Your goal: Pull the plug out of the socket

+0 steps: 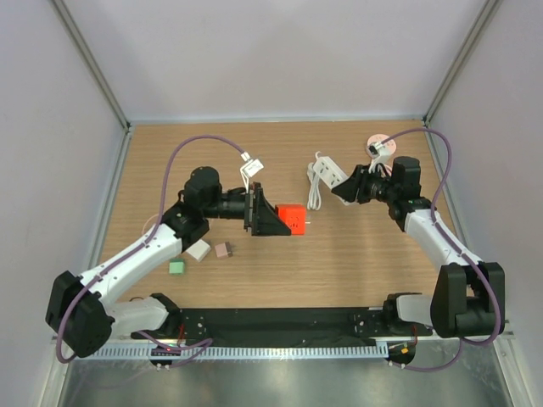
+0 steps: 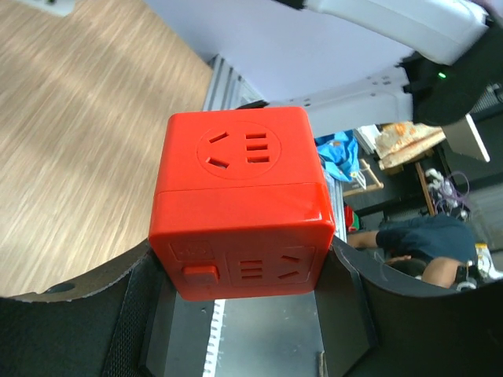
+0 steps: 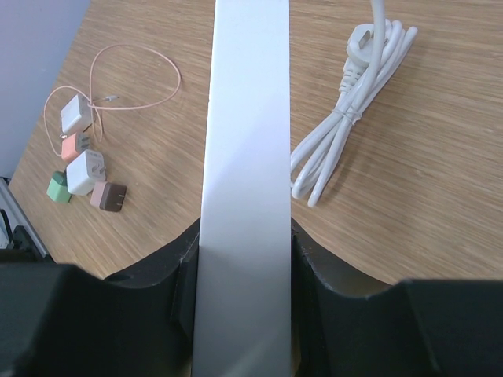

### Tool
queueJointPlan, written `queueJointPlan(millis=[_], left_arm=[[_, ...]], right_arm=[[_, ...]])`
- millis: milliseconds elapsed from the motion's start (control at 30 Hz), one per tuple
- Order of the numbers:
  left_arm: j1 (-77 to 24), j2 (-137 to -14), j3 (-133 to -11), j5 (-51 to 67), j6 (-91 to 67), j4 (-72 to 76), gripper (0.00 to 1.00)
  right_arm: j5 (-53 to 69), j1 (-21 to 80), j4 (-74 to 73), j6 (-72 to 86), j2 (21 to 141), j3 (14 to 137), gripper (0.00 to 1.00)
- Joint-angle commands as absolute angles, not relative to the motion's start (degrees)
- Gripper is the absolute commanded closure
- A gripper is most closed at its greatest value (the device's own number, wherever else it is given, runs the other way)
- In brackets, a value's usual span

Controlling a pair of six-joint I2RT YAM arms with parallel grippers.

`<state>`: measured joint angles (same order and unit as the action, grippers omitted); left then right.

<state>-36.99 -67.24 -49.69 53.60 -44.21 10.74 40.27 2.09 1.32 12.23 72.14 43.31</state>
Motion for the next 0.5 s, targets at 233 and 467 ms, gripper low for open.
queueJointPlan(millis=[233,467], left_arm=[[-36.0,-68.3,-55.5,36.5,-46.0,-12.1,1.0],[-35.7,-68.2,-56.0,29.5,-46.1,-21.6,1.0]], right_arm=[[42.4,1.2,8.0,12.4,71.5,44.6,0.99],[42.3,1.1,8.1,12.6,71.6,44.6,0.99]])
